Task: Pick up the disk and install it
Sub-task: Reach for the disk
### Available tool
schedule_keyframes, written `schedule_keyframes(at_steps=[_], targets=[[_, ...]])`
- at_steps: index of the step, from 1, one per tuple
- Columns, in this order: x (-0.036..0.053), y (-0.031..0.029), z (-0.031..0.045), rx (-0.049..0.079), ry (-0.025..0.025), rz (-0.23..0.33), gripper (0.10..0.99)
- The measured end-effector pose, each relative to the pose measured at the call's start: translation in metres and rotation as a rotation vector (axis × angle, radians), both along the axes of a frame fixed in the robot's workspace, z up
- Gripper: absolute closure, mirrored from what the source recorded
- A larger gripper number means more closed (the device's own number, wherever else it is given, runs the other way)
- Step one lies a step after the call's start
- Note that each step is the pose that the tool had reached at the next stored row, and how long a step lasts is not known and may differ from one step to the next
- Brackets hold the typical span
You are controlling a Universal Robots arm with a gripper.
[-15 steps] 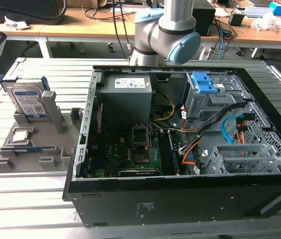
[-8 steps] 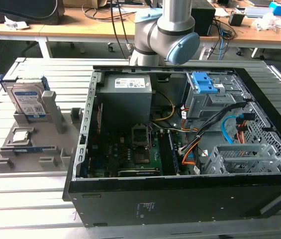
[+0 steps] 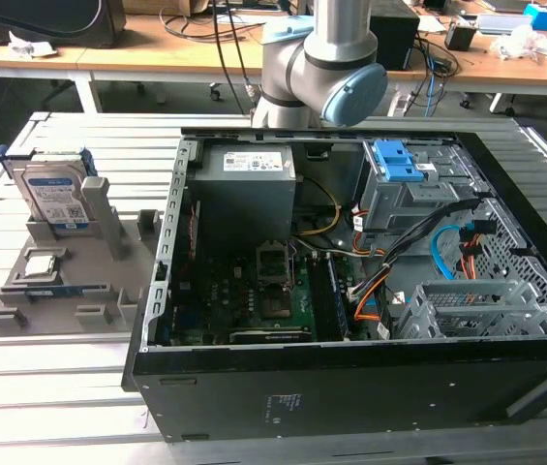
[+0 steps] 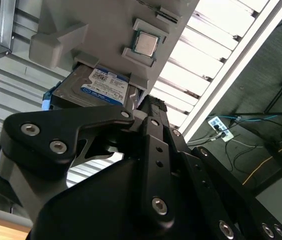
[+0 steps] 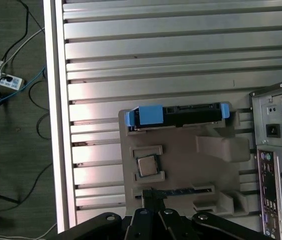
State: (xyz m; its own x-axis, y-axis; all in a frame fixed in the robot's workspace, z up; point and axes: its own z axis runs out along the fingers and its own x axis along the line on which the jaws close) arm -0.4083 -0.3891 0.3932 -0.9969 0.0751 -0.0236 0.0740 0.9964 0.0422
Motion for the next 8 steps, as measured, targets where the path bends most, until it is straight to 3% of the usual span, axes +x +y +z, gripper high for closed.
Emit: schedule_keyframes(at_steps=[8], targets=[[-0.0004,0.0,0.0,0.0,0.0,0.0,0.98]])
